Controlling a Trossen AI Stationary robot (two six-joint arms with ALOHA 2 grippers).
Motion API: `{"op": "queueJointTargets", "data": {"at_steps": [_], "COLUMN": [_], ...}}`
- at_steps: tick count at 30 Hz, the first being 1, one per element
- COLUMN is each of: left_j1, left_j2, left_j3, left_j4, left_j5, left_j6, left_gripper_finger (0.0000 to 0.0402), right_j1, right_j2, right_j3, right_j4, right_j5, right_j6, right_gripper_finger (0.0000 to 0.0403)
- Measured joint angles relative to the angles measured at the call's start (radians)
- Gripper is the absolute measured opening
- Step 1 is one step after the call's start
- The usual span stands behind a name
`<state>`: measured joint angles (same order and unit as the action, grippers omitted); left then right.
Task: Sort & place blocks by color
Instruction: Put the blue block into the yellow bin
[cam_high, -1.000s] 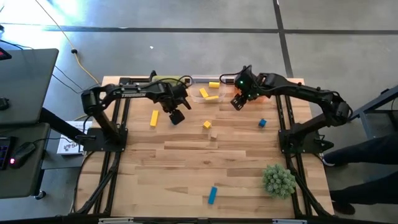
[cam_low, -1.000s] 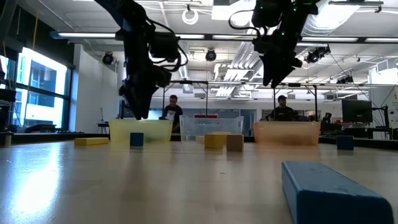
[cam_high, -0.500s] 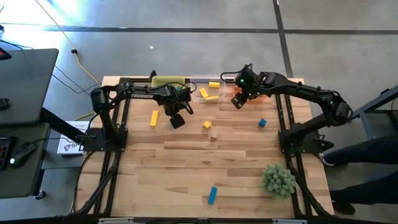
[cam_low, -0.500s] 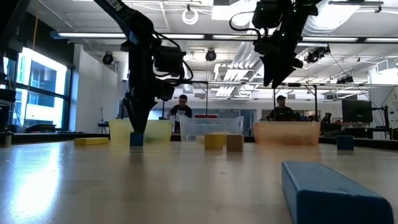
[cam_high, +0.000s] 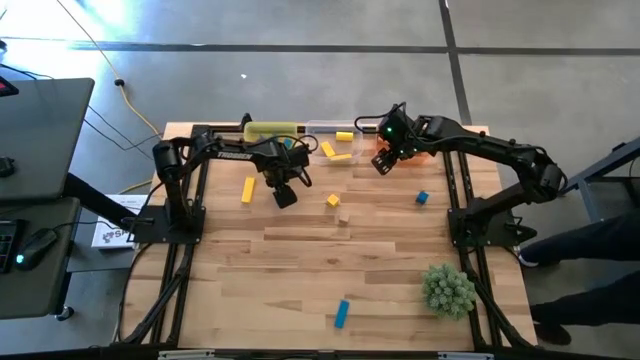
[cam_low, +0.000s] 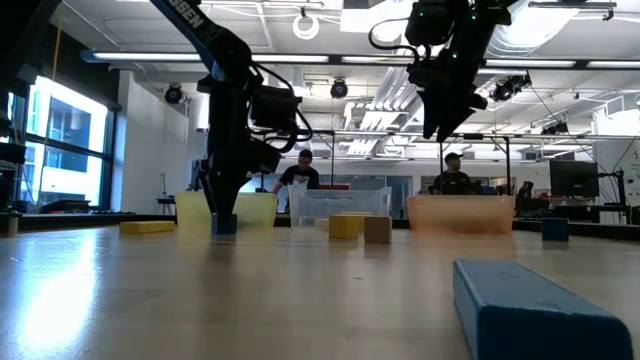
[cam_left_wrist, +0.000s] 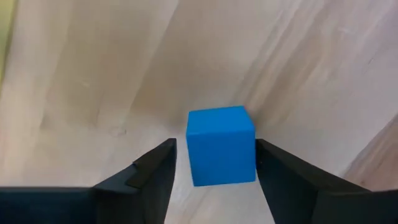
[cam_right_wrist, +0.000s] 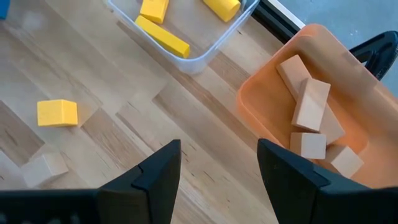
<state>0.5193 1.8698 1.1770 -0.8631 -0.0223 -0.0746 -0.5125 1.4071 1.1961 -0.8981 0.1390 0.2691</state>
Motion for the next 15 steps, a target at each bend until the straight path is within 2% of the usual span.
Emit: {"op": "queueJointTargets", "data": {"at_steps": [10, 15], "left_j1": [0.0, 0.0], "left_j2": [-0.002, -0.006], "left_j3": [0.001, 0.001], "left_j4": [0.041, 0.037], "left_j5": [0.0, 0.036], "left_j6": [0.018, 0.026], "left_gripper_finger": [0.0105, 0.0105], "right_j1": [0.0, 0.0], "right_j2": [0.0, 0.0], "right_j3": [0.0, 0.0], "right_j4": [0.005, 0.005], "right_j5": [0.0, 0.0], "right_j6": [0.0, -0.001], "right_gripper_finger": [0.0199, 0.0199]}}
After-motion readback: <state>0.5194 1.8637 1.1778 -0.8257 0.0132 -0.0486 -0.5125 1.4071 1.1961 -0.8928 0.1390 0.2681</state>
